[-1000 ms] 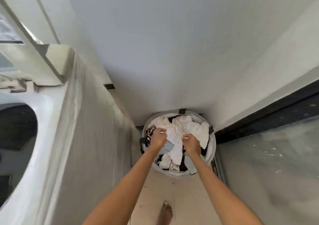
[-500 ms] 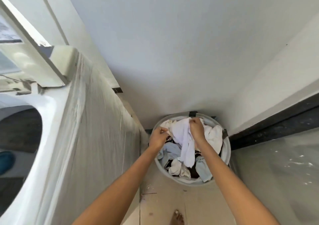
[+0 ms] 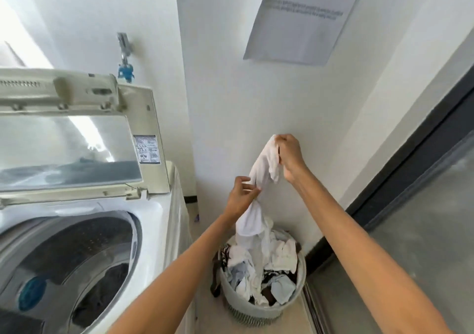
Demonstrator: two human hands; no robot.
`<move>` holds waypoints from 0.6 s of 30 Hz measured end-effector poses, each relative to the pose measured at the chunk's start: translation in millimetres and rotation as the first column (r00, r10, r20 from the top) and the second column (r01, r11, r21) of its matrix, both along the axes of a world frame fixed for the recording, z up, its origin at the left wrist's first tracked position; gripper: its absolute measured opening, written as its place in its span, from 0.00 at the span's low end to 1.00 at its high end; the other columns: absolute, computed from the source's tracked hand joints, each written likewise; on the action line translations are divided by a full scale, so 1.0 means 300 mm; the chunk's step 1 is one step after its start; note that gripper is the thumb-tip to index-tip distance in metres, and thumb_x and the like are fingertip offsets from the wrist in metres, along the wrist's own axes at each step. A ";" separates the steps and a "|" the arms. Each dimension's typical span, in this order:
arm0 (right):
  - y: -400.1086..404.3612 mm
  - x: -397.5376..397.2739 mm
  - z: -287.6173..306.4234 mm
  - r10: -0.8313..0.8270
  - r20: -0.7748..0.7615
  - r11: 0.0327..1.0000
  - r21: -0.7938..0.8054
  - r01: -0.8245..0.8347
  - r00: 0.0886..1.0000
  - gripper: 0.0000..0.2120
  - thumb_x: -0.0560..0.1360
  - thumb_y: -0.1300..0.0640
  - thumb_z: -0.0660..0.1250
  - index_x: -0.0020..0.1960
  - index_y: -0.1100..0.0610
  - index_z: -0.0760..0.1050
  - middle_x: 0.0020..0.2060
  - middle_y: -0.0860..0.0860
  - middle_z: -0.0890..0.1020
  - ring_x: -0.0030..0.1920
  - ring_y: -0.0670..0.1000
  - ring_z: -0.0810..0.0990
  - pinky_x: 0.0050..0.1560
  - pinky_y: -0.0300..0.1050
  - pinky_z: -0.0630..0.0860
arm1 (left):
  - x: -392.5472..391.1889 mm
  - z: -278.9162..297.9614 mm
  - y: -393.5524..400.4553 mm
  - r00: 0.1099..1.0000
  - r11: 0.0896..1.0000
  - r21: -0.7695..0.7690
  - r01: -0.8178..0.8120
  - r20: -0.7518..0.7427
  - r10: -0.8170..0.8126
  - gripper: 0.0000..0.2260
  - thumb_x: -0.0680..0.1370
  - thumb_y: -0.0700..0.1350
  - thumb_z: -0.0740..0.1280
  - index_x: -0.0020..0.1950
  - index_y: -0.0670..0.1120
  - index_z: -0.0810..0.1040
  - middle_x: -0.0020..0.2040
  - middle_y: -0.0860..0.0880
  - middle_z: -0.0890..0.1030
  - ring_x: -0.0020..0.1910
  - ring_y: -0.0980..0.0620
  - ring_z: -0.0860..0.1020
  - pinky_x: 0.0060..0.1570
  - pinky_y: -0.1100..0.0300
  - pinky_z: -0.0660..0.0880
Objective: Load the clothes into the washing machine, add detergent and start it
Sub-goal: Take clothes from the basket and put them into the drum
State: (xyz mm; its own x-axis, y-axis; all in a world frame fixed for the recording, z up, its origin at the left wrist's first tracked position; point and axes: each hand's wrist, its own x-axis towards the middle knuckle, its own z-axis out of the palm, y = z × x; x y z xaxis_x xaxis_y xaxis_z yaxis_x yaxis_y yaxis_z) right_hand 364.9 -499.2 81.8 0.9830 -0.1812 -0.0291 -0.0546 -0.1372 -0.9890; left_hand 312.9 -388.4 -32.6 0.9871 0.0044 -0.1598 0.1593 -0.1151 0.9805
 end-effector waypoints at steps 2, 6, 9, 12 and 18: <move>0.011 -0.026 0.193 -0.008 0.088 1.000 -0.012 0.009 0.996 0.15 0.75 0.66 0.56 0.32 0.55 0.67 0.29 0.50 0.70 0.28 0.47 0.69 0.29 0.38 0.66 | -0.023 0.136 -0.004 0.994 0.998 -0.036 0.055 0.100 -0.052 0.17 0.76 0.45 0.69 0.61 0.43 0.67 0.49 0.48 0.76 0.49 0.54 0.76 0.46 0.69 0.73; 0.033 -0.075 0.442 0.022 0.156 0.990 0.135 -0.044 0.987 0.08 0.75 0.66 0.65 0.40 0.55 0.71 0.39 0.54 0.78 0.40 0.52 0.78 0.46 0.45 0.78 | -0.014 0.414 -0.004 0.955 1.000 0.003 -0.020 0.295 0.018 0.20 0.75 0.46 0.70 0.63 0.45 0.68 0.46 0.49 0.77 0.43 0.55 0.76 0.47 0.63 0.73; 0.044 -0.132 0.536 0.084 0.222 0.970 0.206 -0.131 0.971 0.11 0.73 0.69 0.68 0.45 0.56 0.70 0.49 0.59 0.77 0.49 0.56 0.80 0.51 0.46 0.80 | 0.001 0.601 0.028 0.915 0.997 0.018 -0.081 0.399 0.067 0.15 0.74 0.43 0.69 0.59 0.47 0.72 0.41 0.52 0.77 0.38 0.56 0.75 0.43 0.59 0.73; 0.034 -0.179 0.574 0.047 0.277 0.984 0.153 -0.092 0.960 0.10 0.73 0.69 0.68 0.44 0.56 0.71 0.49 0.60 0.78 0.48 0.56 0.80 0.49 0.44 0.81 | 0.014 0.720 0.069 0.873 0.982 0.138 -0.131 0.485 0.048 0.03 0.70 0.44 0.63 0.41 0.48 0.76 0.33 0.53 0.74 0.33 0.55 0.72 0.36 0.59 0.70; -0.049 -0.214 0.591 -0.120 0.235 0.982 0.170 0.080 0.965 0.10 0.74 0.69 0.64 0.42 0.54 0.70 0.44 0.59 0.78 0.34 0.51 0.80 0.37 0.41 0.81 | 0.013 0.876 0.115 0.878 0.949 0.263 -0.176 0.478 0.031 0.09 0.73 0.40 0.60 0.39 0.42 0.79 0.36 0.46 0.76 0.36 0.48 0.72 0.39 0.58 0.69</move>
State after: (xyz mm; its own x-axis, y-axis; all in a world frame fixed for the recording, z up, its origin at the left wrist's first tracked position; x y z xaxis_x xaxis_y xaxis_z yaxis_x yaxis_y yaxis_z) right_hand 300.7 -514.0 259.2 0.9409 -0.2913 0.1727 0.1851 0.0152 -0.9826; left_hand 316.7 -353.8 230.0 0.9371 0.0847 0.3385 -0.2761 -0.4131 0.8678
